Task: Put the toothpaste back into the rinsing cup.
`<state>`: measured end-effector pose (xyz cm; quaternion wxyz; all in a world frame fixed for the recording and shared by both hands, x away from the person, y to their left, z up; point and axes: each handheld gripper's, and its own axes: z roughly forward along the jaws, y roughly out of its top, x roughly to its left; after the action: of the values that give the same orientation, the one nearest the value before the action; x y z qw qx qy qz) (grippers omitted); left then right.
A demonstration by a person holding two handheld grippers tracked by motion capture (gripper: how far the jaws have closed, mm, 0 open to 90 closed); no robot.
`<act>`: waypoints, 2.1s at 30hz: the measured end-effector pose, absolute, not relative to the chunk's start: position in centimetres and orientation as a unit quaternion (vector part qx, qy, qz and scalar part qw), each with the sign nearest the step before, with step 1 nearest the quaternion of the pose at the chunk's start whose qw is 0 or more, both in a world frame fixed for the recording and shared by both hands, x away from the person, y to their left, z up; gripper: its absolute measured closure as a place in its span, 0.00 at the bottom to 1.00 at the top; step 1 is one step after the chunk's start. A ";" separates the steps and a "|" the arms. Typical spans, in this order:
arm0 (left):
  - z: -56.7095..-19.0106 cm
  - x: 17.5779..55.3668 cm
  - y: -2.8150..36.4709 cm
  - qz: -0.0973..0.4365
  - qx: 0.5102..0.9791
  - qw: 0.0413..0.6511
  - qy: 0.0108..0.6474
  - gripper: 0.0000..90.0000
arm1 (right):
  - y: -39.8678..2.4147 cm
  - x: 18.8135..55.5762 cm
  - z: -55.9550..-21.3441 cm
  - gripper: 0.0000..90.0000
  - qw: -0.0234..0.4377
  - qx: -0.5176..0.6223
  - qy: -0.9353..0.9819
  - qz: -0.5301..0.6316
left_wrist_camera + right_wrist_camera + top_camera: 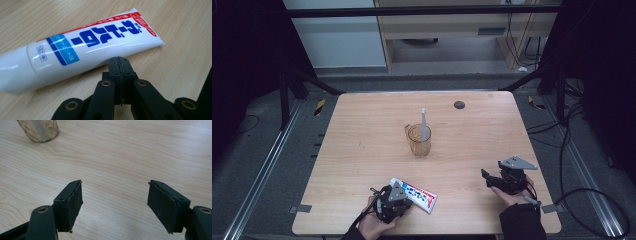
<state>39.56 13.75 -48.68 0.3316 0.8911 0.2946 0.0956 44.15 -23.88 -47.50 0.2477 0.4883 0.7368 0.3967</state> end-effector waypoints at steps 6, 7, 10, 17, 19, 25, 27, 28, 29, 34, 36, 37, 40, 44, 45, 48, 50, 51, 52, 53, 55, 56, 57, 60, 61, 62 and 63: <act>-48.5 40.0 12.8 0.101 0.889 0.340 0.289 0.99 | -23.9 44.2 -47.6 0.31 0.246 0.490 0.736 0.397; -48.3 40.0 12.9 0.103 0.890 0.340 0.287 0.99 | -24.0 44.2 -47.6 0.31 0.246 0.490 0.736 0.397; -47.4 40.1 13.4 0.109 0.882 0.356 0.290 0.99 | -24.0 44.2 -47.6 0.31 0.246 0.491 0.735 0.398; -44.2 42.9 15.9 0.148 0.859 0.378 0.313 0.99 | -24.0 44.2 -47.5 0.31 0.246 0.492 0.733 0.399; -43.9 44.4 16.6 0.153 0.854 0.373 0.328 0.99 | -24.0 44.2 -47.5 0.31 0.247 0.492 0.733 0.399; -45.1 48.0 17.5 0.138 0.861 0.344 0.348 0.99 | -24.0 44.3 -47.6 0.31 0.245 0.493 0.733 0.399; -45.5 48.4 17.3 0.129 0.867 0.336 0.345 0.99 | -24.0 44.3 -47.6 0.31 0.246 0.491 0.735 0.399; -45.7 48.4 17.2 0.127 0.870 0.331 0.343 0.99 | -23.9 44.3 -47.6 0.31 0.244 0.492 0.734 0.400; -45.8 48.4 17.1 0.123 0.873 0.327 0.339 0.99 | -23.9 44.3 -47.6 0.31 0.241 0.494 0.734 0.400; -46.3 48.3 16.6 0.110 0.884 0.317 0.325 0.99 | -23.9 44.4 -47.7 0.31 0.244 0.489 0.736 0.399; -46.3 48.2 16.6 0.110 0.887 0.312 0.323 0.99 | -23.8 44.4 -47.7 0.31 0.243 0.490 0.736 0.399; -46.5 48.1 16.6 0.107 0.888 0.309 0.322 0.99 | -23.8 44.3 -47.6 0.31 0.244 0.489 0.736 0.400; -46.7 47.8 16.6 0.106 0.891 0.302 0.321 0.99 | -23.9 44.4 -47.6 0.31 0.244 0.490 0.736 0.399; -46.8 47.2 17.0 0.106 0.891 0.300 0.323 0.99 | -23.9 44.3 -47.6 0.31 0.244 0.489 0.736 0.400; -46.8 47.0 17.1 0.107 0.891 0.299 0.323 0.99 | -23.9 44.3 -47.6 0.31 0.244 0.489 0.736 0.400; -46.9 46.6 17.6 0.107 0.890 0.298 0.328 0.99 | -23.8 44.3 -47.6 0.31 0.243 0.489 0.737 0.399; -46.9 46.2 17.8 0.107 0.889 0.297 0.332 0.99 | -23.8 44.3 -47.6 0.31 0.243 0.489 0.737 0.398; -46.9 46.1 17.9 0.106 0.890 0.295 0.332 0.99 | -23.8 44.3 -47.6 0.31 0.243 0.489 0.737 0.398; -47.0 45.9 17.9 0.108 0.890 0.294 0.332 0.99 | -23.8 44.3 -47.6 0.31 0.244 0.488 0.737 0.398; -47.1 45.8 17.9 0.108 0.891 0.289 0.332 0.99 | -23.8 44.3 -47.6 0.31 0.244 0.489 0.736 0.399; -47.2 45.5 18.0 0.107 0.889 0.291 0.336 0.99 | -23.9 44.3 -47.6 0.31 0.244 0.490 0.736 0.399; -47.2 45.3 18.0 0.108 0.889 0.292 0.336 0.99 | -23.9 44.3 -47.6 0.31 0.243 0.491 0.735 0.399; -47.2 45.3 18.0 0.108 0.889 0.292 0.336 0.99 | -23.9 44.3 -47.6 0.31 0.243 0.491 0.735 0.399; -47.2 44.4 18.1 0.104 0.891 0.293 0.330 0.99 | -23.9 44.2 -47.6 0.31 0.244 0.490 0.736 0.399; -47.2 44.4 18.1 0.104 0.891 0.293 0.330 0.99 | -23.9 44.2 -47.6 0.31 0.244 0.490 0.736 0.399; -47.2 44.1 18.1 0.104 0.891 0.294 0.329 0.99 | -23.8 44.2 -47.6 0.31 0.243 0.490 0.736 0.399; -47.2 43.8 18.1 0.100 0.891 0.297 0.329 0.99 | -23.8 44.2 -47.6 0.31 0.244 0.489 0.736 0.399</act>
<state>43.79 18.07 -47.25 0.2970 0.8908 0.3290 0.1003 44.24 -23.82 -47.61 0.2437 0.4895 0.7363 0.3985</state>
